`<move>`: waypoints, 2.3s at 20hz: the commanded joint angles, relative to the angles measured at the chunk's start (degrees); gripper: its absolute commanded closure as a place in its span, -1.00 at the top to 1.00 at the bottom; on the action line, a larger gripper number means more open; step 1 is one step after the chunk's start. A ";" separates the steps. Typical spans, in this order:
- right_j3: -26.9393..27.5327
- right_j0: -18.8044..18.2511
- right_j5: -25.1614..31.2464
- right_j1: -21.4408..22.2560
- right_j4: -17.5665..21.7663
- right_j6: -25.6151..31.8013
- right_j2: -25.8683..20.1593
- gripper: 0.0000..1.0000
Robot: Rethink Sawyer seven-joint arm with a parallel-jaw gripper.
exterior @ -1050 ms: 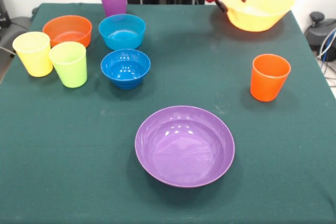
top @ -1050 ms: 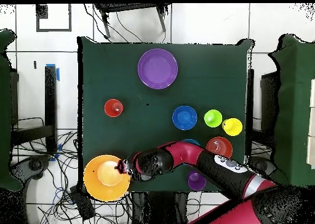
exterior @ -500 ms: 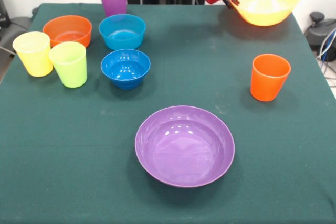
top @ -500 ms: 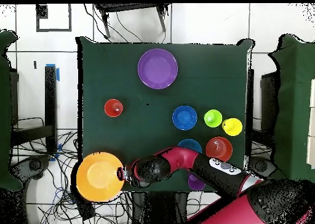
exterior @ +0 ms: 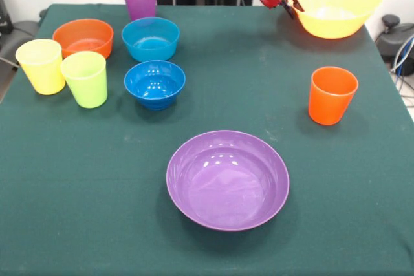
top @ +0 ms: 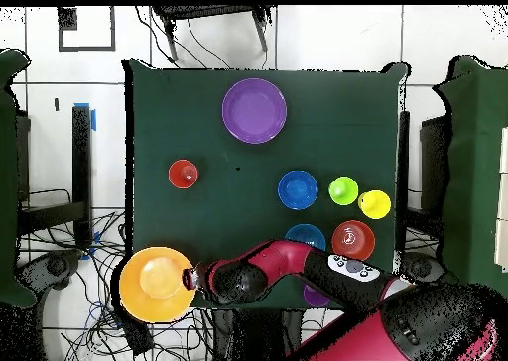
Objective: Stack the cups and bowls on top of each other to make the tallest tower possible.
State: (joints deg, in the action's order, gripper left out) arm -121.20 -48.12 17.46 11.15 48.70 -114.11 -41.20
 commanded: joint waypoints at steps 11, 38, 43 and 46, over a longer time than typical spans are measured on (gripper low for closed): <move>-1.49 1.44 -10.89 13.58 -6.07 -7.46 -3.94 -1.00; 13.34 0.40 -10.59 10.78 -6.91 -0.59 -3.89 -1.00; 13.30 0.73 -8.42 9.00 -8.59 -0.42 -3.69 -1.00; 13.35 0.82 -6.83 8.09 -10.28 -0.23 -4.18 -1.00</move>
State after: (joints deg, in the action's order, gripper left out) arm -112.73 -48.23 2.69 22.76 41.37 -114.11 -43.12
